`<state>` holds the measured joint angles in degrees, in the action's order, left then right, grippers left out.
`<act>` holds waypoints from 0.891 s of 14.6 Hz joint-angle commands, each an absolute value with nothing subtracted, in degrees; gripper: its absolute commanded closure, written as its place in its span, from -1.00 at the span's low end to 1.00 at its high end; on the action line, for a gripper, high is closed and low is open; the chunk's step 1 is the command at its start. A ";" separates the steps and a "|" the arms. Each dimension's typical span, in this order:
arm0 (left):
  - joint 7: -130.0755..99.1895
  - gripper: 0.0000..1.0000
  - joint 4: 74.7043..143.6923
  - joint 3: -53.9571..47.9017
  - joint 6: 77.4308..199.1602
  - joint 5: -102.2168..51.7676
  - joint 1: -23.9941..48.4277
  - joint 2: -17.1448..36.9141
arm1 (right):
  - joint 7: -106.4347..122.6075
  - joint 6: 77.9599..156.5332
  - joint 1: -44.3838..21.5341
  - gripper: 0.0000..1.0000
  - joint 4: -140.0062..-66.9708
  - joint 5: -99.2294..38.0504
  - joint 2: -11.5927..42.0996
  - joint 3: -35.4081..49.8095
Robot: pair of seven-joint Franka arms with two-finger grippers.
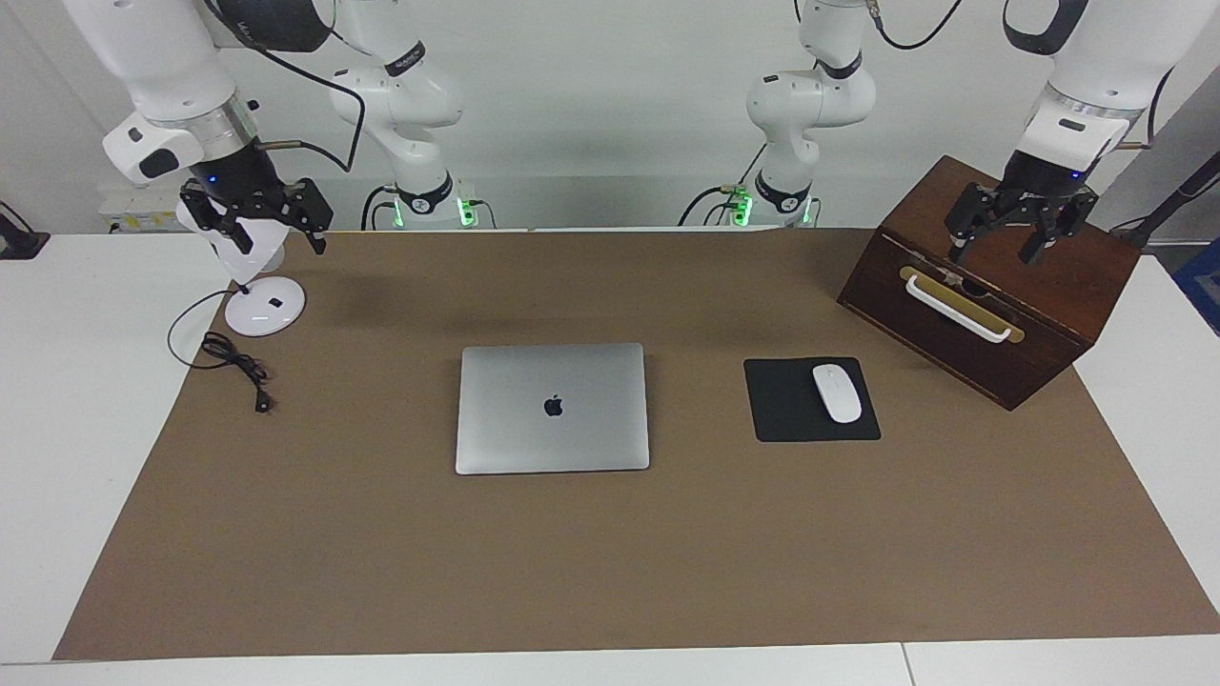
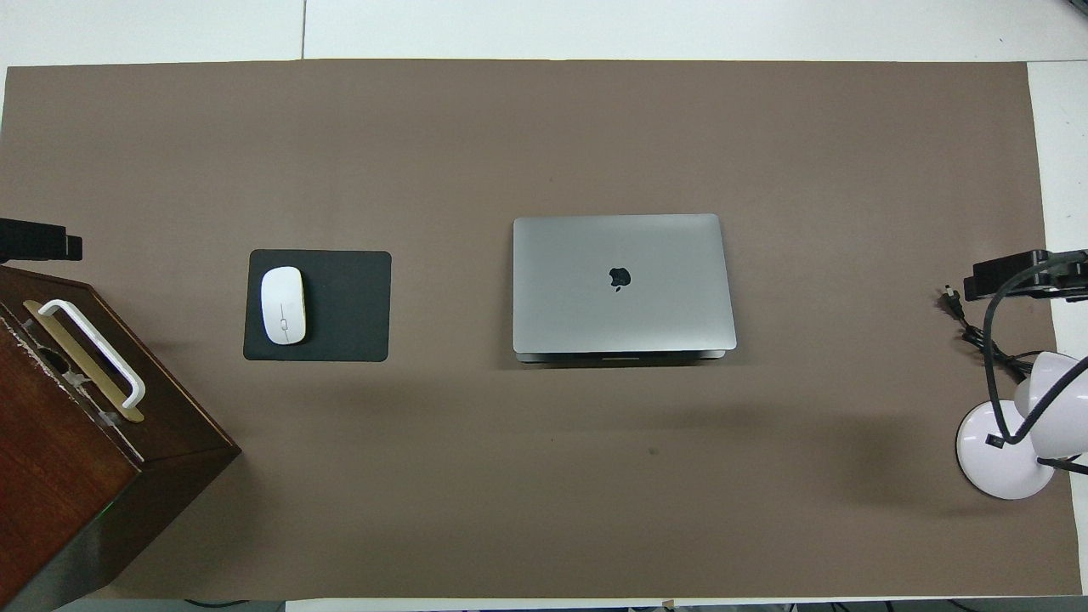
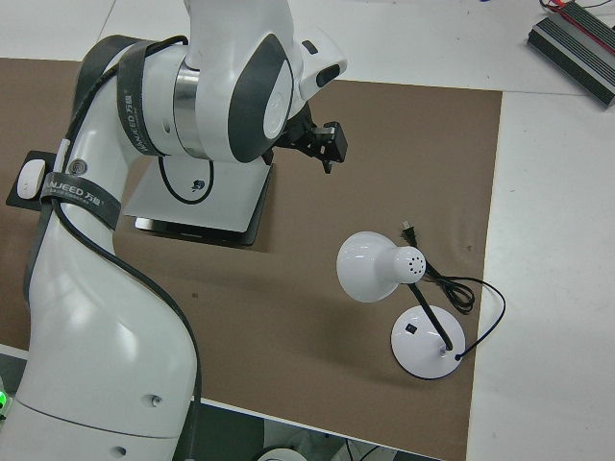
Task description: Close laptop with both arms
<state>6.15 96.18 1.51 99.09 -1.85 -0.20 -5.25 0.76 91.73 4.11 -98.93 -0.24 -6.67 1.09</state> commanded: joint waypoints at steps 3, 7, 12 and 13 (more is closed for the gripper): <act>5.45 -1.00 94.22 0.97 97.03 -0.62 -0.79 -4.57 | 4.39 90.88 5.01 -1.00 -100.19 1.76 -8.00 1.58; 5.45 -1.00 94.31 0.97 96.94 -0.70 -0.79 -4.57 | 4.31 90.88 5.10 -1.00 -100.11 1.76 -8.00 1.50; 3.87 -1.00 94.31 0.97 93.08 -1.14 -0.79 -4.83 | 4.48 90.79 5.27 -1.00 -99.67 1.41 -7.82 1.49; 3.17 -1.00 94.39 0.97 93.08 -1.23 -0.79 -4.92 | 4.40 90.79 5.27 -1.00 -99.84 1.15 -7.91 1.49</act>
